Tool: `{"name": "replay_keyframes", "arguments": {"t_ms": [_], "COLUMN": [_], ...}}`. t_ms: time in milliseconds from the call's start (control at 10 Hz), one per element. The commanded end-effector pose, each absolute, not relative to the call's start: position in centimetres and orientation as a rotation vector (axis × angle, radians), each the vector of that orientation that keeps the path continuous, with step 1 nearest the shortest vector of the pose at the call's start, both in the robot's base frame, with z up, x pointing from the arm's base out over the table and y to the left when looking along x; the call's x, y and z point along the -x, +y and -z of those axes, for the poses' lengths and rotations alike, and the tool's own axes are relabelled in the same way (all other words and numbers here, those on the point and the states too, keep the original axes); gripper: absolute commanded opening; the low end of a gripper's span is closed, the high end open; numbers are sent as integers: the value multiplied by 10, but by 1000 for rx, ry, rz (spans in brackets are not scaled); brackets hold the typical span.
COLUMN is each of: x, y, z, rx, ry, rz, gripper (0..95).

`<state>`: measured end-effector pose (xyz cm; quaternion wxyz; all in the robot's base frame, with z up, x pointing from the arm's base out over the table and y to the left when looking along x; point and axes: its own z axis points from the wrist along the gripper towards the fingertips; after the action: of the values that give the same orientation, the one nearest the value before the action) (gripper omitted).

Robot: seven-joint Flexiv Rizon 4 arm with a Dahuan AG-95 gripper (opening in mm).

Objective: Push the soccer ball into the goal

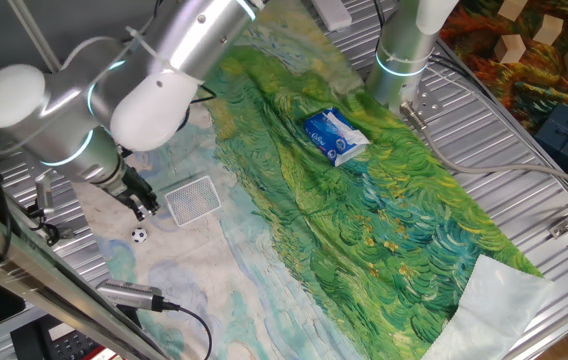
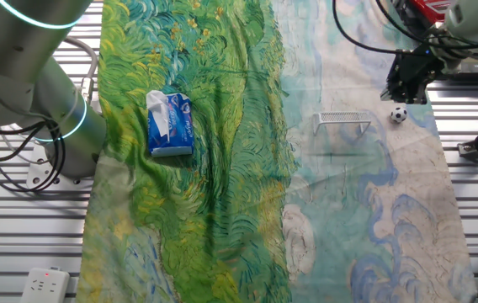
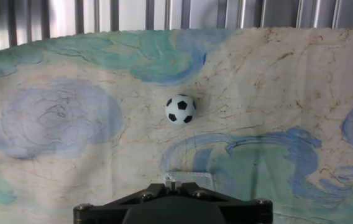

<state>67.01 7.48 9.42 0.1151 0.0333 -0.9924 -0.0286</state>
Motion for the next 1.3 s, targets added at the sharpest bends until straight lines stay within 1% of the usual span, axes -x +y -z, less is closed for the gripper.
{"name": "replay_keyframes", "arguments": {"t_ms": [100,500,800,1300], "x": [-671,-671,-681,-706], "y": [75,75,73,88], "z": [-95,-95,-73,-33], "rx": [-98,-89,-67,-47], "ry": [-2893,-2903,-3013,-3114], "rz": [83,76,93,108], "gripper": [0,0,0,0]}}
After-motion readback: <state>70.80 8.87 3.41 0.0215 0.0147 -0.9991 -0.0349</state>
